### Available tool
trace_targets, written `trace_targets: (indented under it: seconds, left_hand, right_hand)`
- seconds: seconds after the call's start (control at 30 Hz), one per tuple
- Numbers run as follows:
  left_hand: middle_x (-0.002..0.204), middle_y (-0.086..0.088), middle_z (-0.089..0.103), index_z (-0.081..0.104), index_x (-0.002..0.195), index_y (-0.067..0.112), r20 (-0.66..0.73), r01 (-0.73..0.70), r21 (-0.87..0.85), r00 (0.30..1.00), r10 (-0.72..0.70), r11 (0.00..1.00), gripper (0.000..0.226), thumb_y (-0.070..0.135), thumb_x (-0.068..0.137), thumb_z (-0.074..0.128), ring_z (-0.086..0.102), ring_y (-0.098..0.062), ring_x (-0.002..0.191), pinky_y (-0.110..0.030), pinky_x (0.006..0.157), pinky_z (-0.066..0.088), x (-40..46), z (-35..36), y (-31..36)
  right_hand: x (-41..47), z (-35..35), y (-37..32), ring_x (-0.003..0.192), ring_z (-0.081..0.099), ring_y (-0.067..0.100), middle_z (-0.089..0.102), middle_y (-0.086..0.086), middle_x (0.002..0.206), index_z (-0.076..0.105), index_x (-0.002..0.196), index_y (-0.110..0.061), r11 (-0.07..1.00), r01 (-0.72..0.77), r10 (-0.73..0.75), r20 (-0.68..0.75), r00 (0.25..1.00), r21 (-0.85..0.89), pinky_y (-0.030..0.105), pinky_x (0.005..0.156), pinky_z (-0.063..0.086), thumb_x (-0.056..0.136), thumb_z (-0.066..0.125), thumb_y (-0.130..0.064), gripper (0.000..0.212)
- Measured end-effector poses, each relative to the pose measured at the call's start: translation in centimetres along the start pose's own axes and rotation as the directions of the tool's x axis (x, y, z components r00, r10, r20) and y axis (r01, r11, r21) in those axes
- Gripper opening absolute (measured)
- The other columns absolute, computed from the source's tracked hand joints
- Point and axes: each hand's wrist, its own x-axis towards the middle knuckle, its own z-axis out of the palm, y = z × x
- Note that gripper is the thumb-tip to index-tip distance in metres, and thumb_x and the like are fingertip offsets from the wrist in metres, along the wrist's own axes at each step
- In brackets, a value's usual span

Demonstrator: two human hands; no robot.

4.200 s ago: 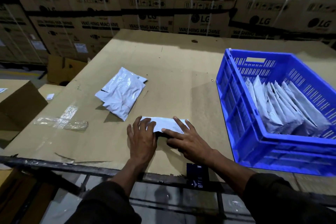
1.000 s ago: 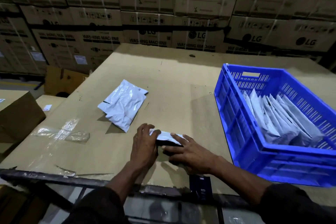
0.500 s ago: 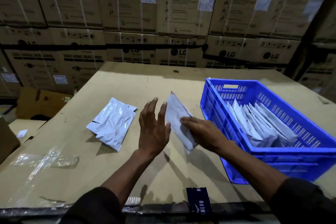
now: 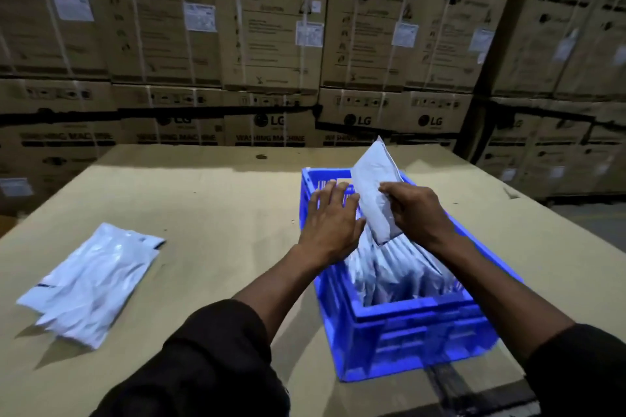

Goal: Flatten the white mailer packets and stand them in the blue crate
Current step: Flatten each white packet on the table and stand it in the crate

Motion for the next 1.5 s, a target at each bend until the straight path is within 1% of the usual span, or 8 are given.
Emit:
trace_targets:
  seconds: [0.1,0.2,0.4,0.53,0.8,1.03,1.2,1.5]
  left_hand:
    - [0.166,-0.013,0.023,0.036,0.154,0.013,0.197,-0.021,0.058,0.98,0.01,0.998,0.058,0.046,0.106,0.034,0.009,-0.033,0.156,-0.053,0.125,0.006,3.3,2.8,3.1]
    - [0.169,-0.012,0.016,0.031,0.156,0.011,0.358,-0.039,0.119,0.934,-0.006,0.992,0.059,0.045,0.108,0.035,0.006,-0.031,0.157,-0.055,0.124,0.005,5.3,6.0,5.3]
    - [0.173,-0.004,0.003,0.018,0.163,0.016,0.58,-0.021,0.099,0.814,-0.04,0.995,0.066,0.051,0.109,0.029,-0.003,-0.029,0.159,-0.058,0.124,0.001,6.6,11.6,7.4]
    - [0.172,0.0,0.012,0.018,0.163,0.024,0.621,-0.123,0.085,0.783,0.044,0.989,0.061,0.052,0.109,0.022,-0.003,-0.027,0.159,-0.058,0.124,0.002,6.7,13.7,7.5]
    - [0.149,-0.008,0.044,0.063,0.135,0.022,0.567,-0.177,0.134,0.821,0.071,0.975,0.06,0.054,0.108,0.02,0.015,-0.025,0.156,-0.06,0.123,0.006,7.6,14.2,7.3]
    - [0.119,-0.009,0.062,0.055,0.113,0.015,0.568,-0.207,0.145,0.818,0.09,0.968,0.04,0.044,0.106,0.028,0.054,-0.027,0.123,-0.058,0.112,0.024,7.9,15.0,7.5]
    - [0.132,-0.007,0.05,0.057,0.132,0.031,0.668,-0.217,0.244,0.744,-0.002,0.945,0.045,0.05,0.104,0.027,0.039,-0.028,0.131,-0.063,0.114,0.018,8.0,14.2,8.0]
    - [0.169,0.002,0.023,0.038,0.156,0.028,0.715,-0.154,0.214,0.697,-0.047,0.965,0.059,0.054,0.104,0.024,0.004,-0.028,0.157,-0.075,0.115,-0.009,7.8,14.7,7.0]
  right_hand:
    - [-1.7,-0.4,5.8,0.081,0.072,0.04,0.075,0.018,0.099,0.073,0.104,-0.003,0.995,-0.074,0.081,0.089,0.993,-0.073,0.048,0.07,0.06,0.063,0.06,0.017,0.047]
    - [-3.9,0.1,9.3,0.075,0.072,0.038,0.075,0.017,0.093,0.075,0.099,-0.003,0.993,-0.062,0.081,0.183,0.98,-0.105,0.044,0.065,0.06,0.061,0.064,0.016,0.044]
    - [-5.2,0.8,12.9,0.101,0.067,0.04,0.07,0.016,0.115,0.07,0.112,-0.006,0.987,-0.073,0.115,0.319,0.941,-0.14,0.045,0.081,0.054,0.077,0.053,0.007,0.041]
    - [-5.3,1.2,13.4,0.111,0.061,0.036,0.065,0.011,0.125,0.064,0.12,-0.008,0.984,-0.058,0.119,0.383,0.916,-0.166,0.042,0.085,0.05,0.083,0.049,0.003,0.042]
    - [-5.5,1.7,14.2,0.106,0.06,0.037,0.065,0.009,0.117,0.062,0.112,-0.009,0.979,-0.071,0.147,0.423,0.894,-0.191,0.045,0.079,0.05,0.082,0.046,0.003,0.036]
    - [-5.3,1.6,13.6,0.096,0.062,0.04,0.064,0.008,0.112,0.06,0.104,-0.009,0.981,-0.036,0.116,0.431,0.895,-0.189,0.046,0.071,0.05,0.079,0.046,0.004,0.031]
    - [-4.6,2.5,11.5,0.097,0.062,0.04,0.061,0.012,0.114,0.057,0.105,-0.009,0.979,0.034,0.073,0.503,0.861,-0.2,0.045,0.07,0.046,0.085,0.046,0.0,0.025]
    - [-4.2,4.2,10.2,0.1,0.063,0.039,0.062,0.012,0.116,0.057,0.106,-0.009,0.979,0.069,0.052,0.564,0.824,-0.192,0.041,0.07,0.043,0.092,0.053,-0.016,0.016]
